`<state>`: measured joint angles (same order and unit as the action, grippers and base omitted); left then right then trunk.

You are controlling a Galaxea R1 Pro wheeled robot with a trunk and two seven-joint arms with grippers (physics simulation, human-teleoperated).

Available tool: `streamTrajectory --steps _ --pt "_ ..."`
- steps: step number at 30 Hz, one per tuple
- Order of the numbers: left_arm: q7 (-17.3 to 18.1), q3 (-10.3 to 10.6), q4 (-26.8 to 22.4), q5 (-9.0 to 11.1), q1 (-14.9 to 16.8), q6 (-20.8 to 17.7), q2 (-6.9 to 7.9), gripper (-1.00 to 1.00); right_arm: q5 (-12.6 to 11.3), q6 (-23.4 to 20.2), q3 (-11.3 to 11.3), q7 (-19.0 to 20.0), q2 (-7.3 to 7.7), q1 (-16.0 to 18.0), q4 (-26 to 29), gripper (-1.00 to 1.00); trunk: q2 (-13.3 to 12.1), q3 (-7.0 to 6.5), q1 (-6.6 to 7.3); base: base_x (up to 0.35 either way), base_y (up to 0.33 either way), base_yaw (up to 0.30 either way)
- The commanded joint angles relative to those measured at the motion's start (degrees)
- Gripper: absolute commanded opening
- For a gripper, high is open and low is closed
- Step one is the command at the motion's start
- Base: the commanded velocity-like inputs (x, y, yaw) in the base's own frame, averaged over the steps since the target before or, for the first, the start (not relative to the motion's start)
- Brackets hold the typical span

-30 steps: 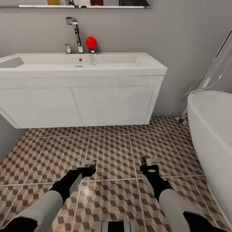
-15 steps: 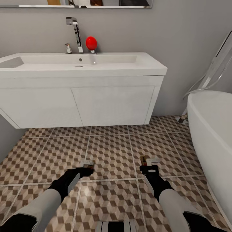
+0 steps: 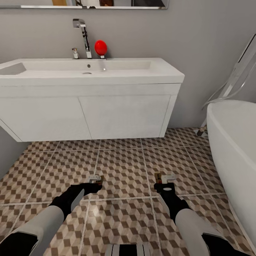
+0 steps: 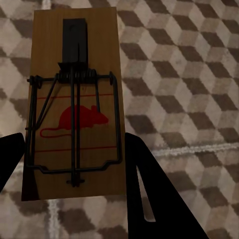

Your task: Take the four mousetraps from the cabinet in the bathroom and place them on the bathroom floor. Make sure all four end up on the same floor surface, and ensure that at least two of them are either under or directly next to the same bathroom sink.

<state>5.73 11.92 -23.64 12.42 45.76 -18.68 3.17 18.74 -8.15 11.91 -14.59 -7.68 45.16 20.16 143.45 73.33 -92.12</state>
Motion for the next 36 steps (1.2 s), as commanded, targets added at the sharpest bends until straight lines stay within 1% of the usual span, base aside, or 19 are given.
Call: streamTrajectory --steps 1,5,6,9,12,22,28,36 --pt "-0.02 0.37 -0.10 0.44 0.02 -0.27 0.10 -1.00 0.42 -0.34 0.21 -0.18 -0.05 0.01 0.06 -1.00 0.02 0.04 0.01 0.000 0.000 0.000" --pt "0.04 0.33 -0.09 -0.77 0.03 -0.23 0.10 -1.00 0.39 -0.31 0.22 -0.17 -0.05 0.01 0.00 -1.00 0.02 0.04 0.01 0.000 0.000 0.000" --pt "0.02 0.32 -0.09 -1.57 0.05 -0.22 0.07 -1.00 0.39 -0.30 0.22 -0.17 -0.05 0.01 -0.03 -1.00 0.02 0.04 0.01 0.000 0.000 0.000" --pt "0.00 0.31 -0.05 -3.07 0.07 -0.13 0.07 -1.00 0.35 -0.25 0.22 -0.17 -0.05 0.01 -0.09 -1.00 0.02 0.04 0.01 0.000 0.000 0.000" --pt "-0.01 0.30 0.02 -4.02 0.07 -0.03 0.07 -1.00 0.35 -0.22 0.22 -0.17 -0.05 0.01 -0.11 -1.00 0.02 0.04 0.01 0.000 0.000 0.000" --pt "-0.09 0.30 0.17 -4.75 0.06 0.21 0.04 -1.00 0.34 -0.13 0.22 -0.17 -0.05 0.01 -0.12 -1.00 0.02 0.04 0.01 0.000 0.000 0.000" --pt "-0.10 0.30 0.17 -4.78 0.09 2.40 0.02 -1.00 0.45 -0.30 0.22 0.03 -0.05 0.01 -0.12 -1.00 0.02 0.04 0.01 0.000 0.000 0.000" --pt "-0.19 0.30 0.01 -4.89 0.05 2.97 -0.16 -1.00 0.35 -0.44 0.29 0.32 0.01 0.01 -0.12 -1.00 0.02 0.04 0.01 0.000 0.000 0.000"
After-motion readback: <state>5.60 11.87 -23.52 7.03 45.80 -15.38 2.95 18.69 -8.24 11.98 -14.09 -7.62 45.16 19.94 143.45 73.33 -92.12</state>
